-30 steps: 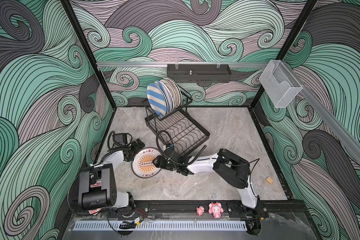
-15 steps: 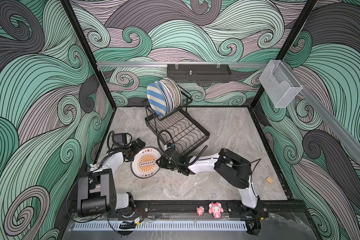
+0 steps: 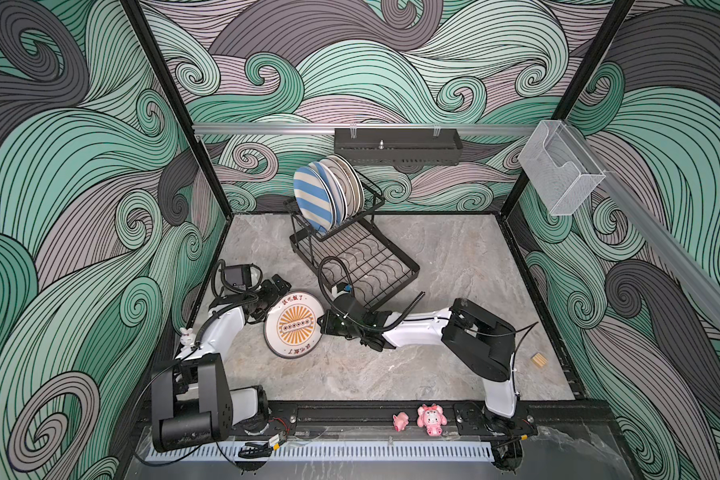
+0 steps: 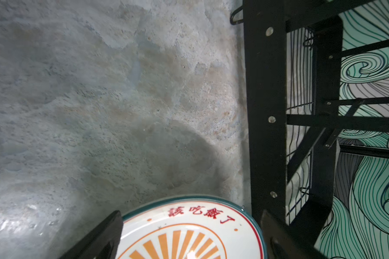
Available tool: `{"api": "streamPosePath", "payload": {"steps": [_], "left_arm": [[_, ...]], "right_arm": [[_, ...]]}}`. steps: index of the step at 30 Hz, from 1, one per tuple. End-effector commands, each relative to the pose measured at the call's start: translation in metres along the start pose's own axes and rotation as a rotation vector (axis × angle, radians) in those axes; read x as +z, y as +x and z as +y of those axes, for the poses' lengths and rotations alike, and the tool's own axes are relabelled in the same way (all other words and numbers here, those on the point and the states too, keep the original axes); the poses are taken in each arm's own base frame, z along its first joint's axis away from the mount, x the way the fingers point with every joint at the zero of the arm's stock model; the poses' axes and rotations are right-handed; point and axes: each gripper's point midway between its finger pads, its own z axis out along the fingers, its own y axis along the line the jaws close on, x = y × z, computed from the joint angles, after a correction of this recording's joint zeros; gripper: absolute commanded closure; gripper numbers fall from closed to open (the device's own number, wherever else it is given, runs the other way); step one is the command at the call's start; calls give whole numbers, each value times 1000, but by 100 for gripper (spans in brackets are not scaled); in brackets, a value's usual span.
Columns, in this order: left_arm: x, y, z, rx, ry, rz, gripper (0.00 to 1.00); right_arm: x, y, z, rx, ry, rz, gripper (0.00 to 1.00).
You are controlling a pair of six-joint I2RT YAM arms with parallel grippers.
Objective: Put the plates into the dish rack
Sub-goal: 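Lift the sunburst plate and carry it to the rack with the right gripper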
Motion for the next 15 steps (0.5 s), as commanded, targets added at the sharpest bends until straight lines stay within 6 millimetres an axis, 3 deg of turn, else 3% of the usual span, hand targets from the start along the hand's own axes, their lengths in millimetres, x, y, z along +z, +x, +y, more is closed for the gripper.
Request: {"api": "streamPosePath", "payload": {"steps": [1, 5, 9, 15], "left_arm": [[-26, -14, -25, 33, 47, -35, 2], [-52, -22, -45, 115, 68, -55, 1], [-71, -26, -58, 180, 93, -84, 2], [-94, -22, -101, 339, 268, -41, 1]], "right_arm": [[-29, -30, 37, -57, -82, -96, 100], [-57, -41, 45, -129, -70, -131, 100], [-92, -50, 42, -204, -14, -169, 100], [-162, -76, 32, -325, 130, -252, 100]]}}
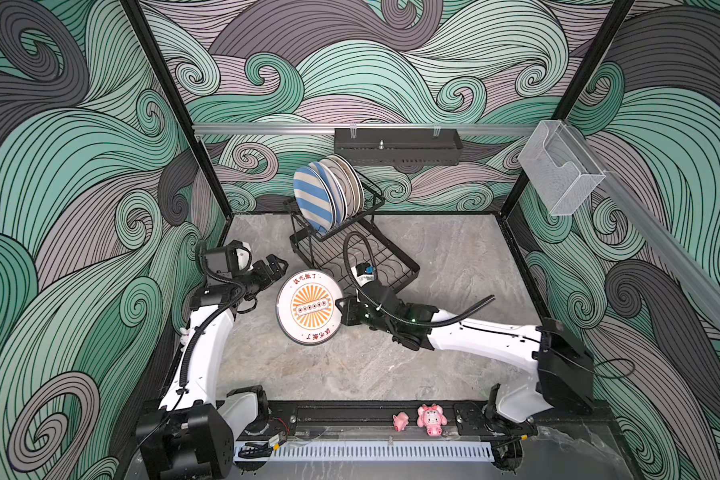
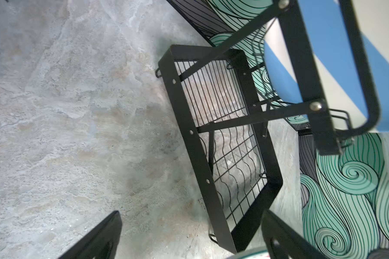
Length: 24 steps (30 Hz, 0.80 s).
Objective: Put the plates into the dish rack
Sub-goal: 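Lift the sunburst plate and carry it to the rack with the right gripper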
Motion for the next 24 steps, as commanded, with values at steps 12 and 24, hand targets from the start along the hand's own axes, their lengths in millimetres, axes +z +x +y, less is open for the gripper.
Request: {"api": "streamPosePath", "payload": {"steps": [12, 24], "left_arm": [[-11, 18, -47, 128, 284, 92, 2], [2, 60, -46, 124, 318, 216, 1]], "right_arm": [[-135, -125, -25, -395, 412, -264, 100], [-135, -217, 45, -560, 444, -462, 100]]}}
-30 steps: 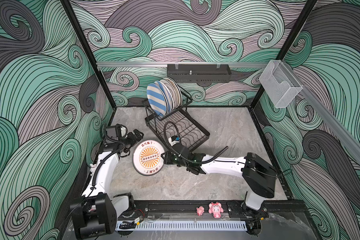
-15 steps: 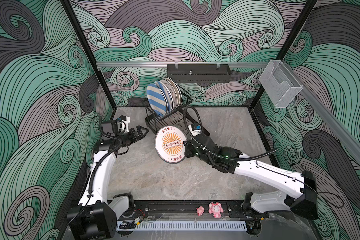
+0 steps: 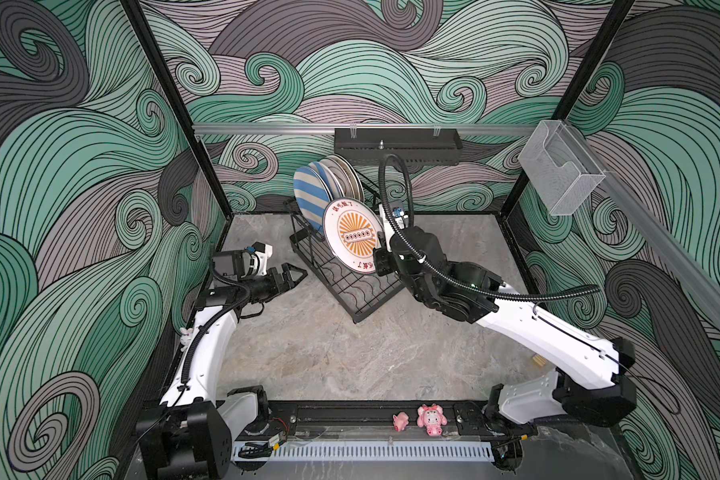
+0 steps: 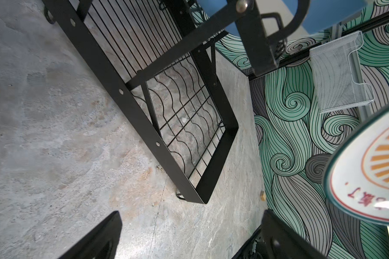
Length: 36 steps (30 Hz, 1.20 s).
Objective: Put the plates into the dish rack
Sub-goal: 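Lift the sunburst plate and carry it to the rack with the right gripper, then lower the sunburst plate into the rack slot in front of the other plates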
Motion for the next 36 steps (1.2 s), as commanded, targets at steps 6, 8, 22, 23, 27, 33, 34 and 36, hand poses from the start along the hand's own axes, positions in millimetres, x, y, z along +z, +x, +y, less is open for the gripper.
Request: {"api": "streamPosePath", "payload": {"steps": [6, 8, 22, 23, 27, 33, 34, 36], "left_arm": [[9, 21, -6, 23, 53, 63, 1], [10, 23, -7, 24, 57, 74, 1], [15, 24, -2, 9, 33, 100, 1], [15, 24, -1, 6, 31, 101, 1], [16, 24, 0, 3, 30, 103, 2], [15, 25, -1, 8, 31, 107, 1], [16, 26, -1, 9, 30, 109, 2], [15, 27, -2, 10, 31, 110, 1]], "right_arm": [[26, -65, 23, -58, 76, -182, 100], [33, -72, 28, -78, 93, -192, 100], [72, -89, 56, -92, 151, -284, 100], [73, -89, 57, -93, 158, -287, 100], [82, -91, 60, -85, 187, -312, 100], [93, -87, 64, -62, 208, -314, 100], [94, -86, 63, -60, 213, -313, 100], [97, -84, 62, -57, 222, -312, 100]]}}
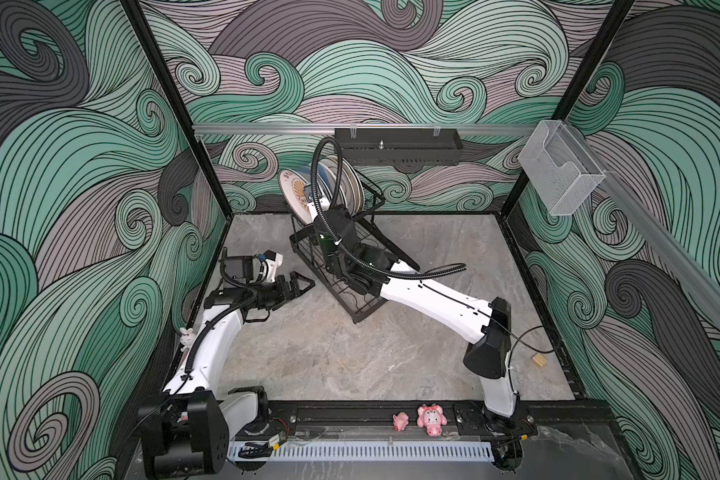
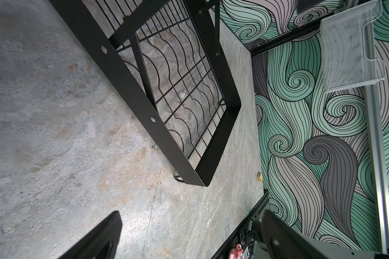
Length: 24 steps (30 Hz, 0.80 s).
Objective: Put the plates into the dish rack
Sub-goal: 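Lower the sunburst plate into the rack slot in front of the other plates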
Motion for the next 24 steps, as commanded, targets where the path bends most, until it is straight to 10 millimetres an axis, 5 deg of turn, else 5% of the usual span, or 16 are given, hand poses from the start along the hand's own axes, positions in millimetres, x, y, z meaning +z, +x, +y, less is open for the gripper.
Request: {"api": "streamPosePath", "payload": {"steps": [1, 12, 24], "left_arm": [[-2, -1, -8, 33, 5, 7, 1], [0, 0, -10, 40, 9, 19, 1], [-1, 3, -12, 45, 10, 27, 1]], "right_arm": [[-3, -33, -29, 114, 94, -79, 100], [-2, -50, -41, 130, 125, -123, 100], [12, -23, -28, 130, 116, -69, 100]]}}
